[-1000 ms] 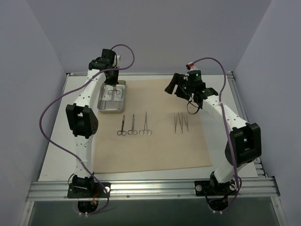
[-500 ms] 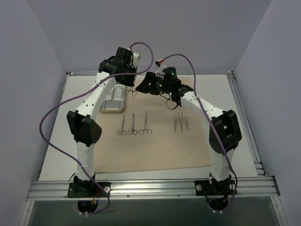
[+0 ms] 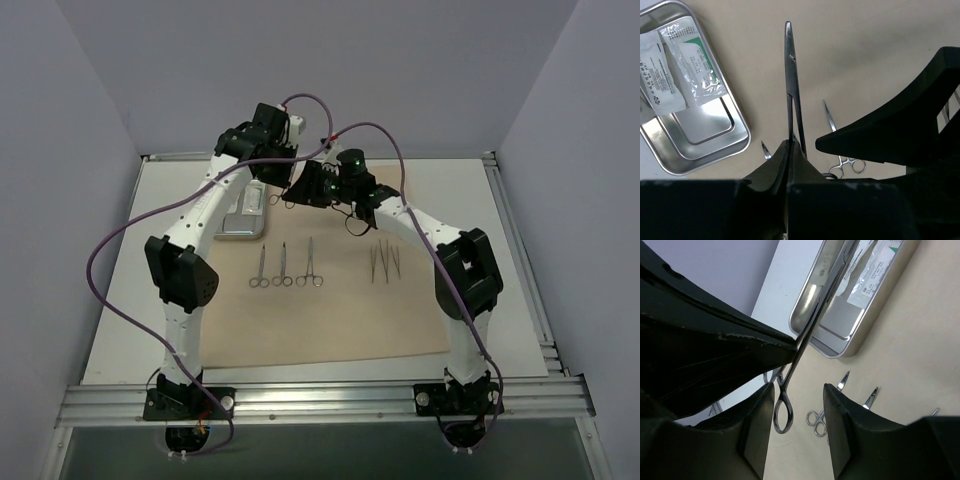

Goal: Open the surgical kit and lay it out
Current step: Place the medical item in the surgical kit.

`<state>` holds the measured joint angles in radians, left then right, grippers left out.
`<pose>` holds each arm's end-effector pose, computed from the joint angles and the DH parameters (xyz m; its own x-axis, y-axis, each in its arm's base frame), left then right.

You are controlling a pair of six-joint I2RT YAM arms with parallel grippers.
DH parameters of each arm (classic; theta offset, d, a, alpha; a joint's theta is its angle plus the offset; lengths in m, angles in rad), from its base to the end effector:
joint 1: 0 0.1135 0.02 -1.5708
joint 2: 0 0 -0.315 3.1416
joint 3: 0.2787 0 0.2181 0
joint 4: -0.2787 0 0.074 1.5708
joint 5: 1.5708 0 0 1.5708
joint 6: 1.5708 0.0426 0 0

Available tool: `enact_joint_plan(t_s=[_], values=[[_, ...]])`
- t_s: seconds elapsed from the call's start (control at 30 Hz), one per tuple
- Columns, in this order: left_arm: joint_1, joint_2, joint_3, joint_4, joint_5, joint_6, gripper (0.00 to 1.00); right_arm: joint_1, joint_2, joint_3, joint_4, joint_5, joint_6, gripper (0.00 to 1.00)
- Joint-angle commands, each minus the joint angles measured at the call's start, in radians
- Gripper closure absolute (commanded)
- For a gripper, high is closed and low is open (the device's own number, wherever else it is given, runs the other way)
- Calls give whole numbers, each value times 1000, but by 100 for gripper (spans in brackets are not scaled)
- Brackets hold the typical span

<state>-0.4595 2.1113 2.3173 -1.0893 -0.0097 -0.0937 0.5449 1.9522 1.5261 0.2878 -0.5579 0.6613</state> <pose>0.4027 -0.1988 0.3951 -0.7306 0.2571 -0.6325 0.3712 0.9271 -0.0519 0.3835 0.2588 0.3586 -0.6385 0.2223 -0.7368 -0.6285 0.4020 0.6659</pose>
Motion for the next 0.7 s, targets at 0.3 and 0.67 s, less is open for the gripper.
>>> enact_joint_plan(t_s=[0.3, 0.67], values=[[-1, -50, -19, 42, 42, -15, 98, 9, 34, 54, 99, -63, 35, 99], [13, -83, -41, 19, 111, 51, 52, -98, -76, -92, -25, -146, -104, 100]])
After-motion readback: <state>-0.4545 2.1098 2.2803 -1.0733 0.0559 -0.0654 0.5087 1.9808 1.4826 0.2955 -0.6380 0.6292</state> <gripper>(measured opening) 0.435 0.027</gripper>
